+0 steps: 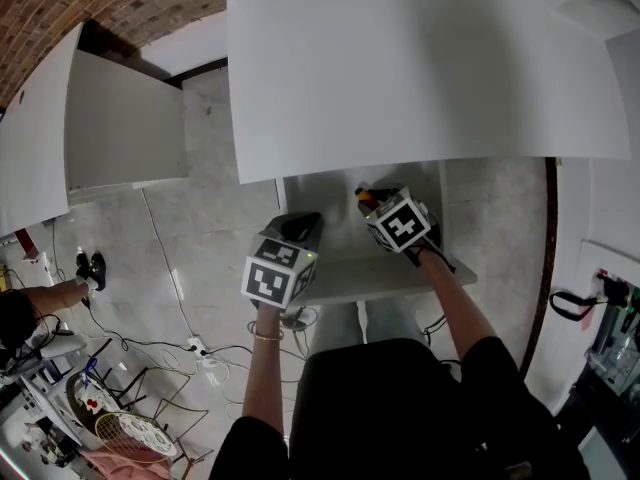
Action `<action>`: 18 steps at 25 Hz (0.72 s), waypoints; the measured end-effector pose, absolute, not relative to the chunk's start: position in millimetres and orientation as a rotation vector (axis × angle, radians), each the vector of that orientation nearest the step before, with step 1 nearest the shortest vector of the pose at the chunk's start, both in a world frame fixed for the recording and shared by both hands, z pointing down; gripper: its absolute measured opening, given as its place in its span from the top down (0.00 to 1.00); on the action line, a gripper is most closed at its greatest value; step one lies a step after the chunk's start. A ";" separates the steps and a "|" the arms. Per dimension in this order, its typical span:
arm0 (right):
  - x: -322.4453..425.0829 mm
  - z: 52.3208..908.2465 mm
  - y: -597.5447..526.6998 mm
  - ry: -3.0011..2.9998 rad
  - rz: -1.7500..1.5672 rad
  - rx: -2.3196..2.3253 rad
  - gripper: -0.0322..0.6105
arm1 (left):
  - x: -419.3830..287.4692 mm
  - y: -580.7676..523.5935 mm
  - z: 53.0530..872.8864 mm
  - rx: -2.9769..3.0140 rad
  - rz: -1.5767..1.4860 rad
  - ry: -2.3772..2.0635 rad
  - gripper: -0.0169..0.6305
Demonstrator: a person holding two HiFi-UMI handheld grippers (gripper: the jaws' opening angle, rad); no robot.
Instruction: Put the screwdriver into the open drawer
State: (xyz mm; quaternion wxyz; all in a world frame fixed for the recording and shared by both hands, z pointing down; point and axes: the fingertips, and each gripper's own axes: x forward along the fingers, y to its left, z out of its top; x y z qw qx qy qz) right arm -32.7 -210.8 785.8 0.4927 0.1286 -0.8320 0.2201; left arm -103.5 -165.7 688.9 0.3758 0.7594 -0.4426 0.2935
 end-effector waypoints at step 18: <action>-46.4 802.0 -203.7 -1.991 0.462 0.288 0.77 | -106.0 -165.4 693.1 1.955 0.765 -1.108 0.96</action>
